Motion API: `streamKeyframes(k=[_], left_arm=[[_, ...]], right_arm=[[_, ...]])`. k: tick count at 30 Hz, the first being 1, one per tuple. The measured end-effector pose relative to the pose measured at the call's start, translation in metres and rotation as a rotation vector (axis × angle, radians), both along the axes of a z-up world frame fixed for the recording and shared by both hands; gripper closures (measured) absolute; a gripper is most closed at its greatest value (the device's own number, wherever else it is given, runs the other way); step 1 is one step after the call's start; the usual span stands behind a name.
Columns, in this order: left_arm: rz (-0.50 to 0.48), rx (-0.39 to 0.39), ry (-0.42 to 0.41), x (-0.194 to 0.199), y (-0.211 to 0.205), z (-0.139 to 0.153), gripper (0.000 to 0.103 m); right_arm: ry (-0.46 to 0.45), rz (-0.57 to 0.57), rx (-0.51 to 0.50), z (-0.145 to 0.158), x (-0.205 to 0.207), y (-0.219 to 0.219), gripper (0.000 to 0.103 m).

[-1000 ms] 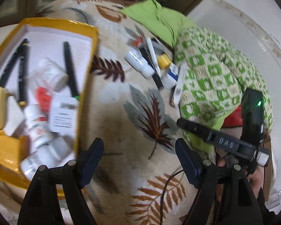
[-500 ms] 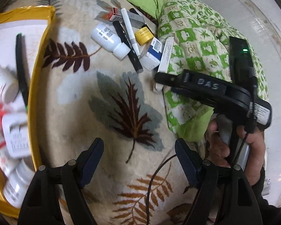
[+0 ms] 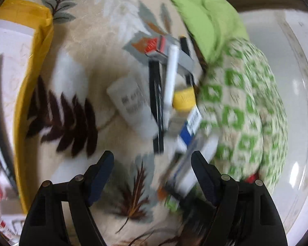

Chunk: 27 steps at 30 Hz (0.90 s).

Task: Organize objects
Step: 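Grasp the white ointment box with the right tool while the left tool grasps a white bottle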

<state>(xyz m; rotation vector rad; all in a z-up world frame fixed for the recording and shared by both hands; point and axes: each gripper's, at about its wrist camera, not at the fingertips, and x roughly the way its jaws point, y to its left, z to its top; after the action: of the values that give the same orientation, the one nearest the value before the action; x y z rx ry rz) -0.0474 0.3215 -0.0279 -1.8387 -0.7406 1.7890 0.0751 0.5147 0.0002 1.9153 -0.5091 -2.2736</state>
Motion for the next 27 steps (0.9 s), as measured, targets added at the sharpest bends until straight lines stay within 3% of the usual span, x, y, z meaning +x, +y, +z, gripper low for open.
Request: streamKeyframes(k=[3,7,9,11,18,22,23,27], left_arm=[[0.048,-0.02,-0.043,-0.016,0.006,-0.012,0.031],[0.129,-0.088,-0.12,-0.03,0.002,-0.036,0.053],[0.173,-0.059,-0.15,-0.03,-0.005,-0.039,0.056],[0.148,-0.03,-0.127,-0.028,-0.006,-0.037,0.069],[0.11,-0.021,-0.104,-0.008,-0.012,-0.028,0.069],[0.114,-0.1,-0.075,-0.02,0.0,-0.025,0.066],[0.127,-0.138,-0.063,-0.025,0.003,-0.025,0.055],[0.141,-0.182,-0.064,-0.032,0.011,-0.032,0.059]], right_arm=[[-0.029,0.036,-0.004,-0.008,0.013,-0.004,0.089],[-0.033,0.021,-0.017,-0.016,0.018,0.002,0.089],[-0.034,0.022,-0.017,-0.016,0.017,0.002,0.089],[-0.034,0.027,-0.011,-0.017,0.016,0.002,0.089],[-0.025,0.03,-0.005,-0.014,0.018,0.003,0.089],[-0.021,0.026,0.008,-0.011,0.021,0.003,0.089],[-0.022,0.022,0.008,-0.01,0.021,0.003,0.089],[-0.019,-0.001,-0.004,-0.009,0.024,0.007,0.089]])
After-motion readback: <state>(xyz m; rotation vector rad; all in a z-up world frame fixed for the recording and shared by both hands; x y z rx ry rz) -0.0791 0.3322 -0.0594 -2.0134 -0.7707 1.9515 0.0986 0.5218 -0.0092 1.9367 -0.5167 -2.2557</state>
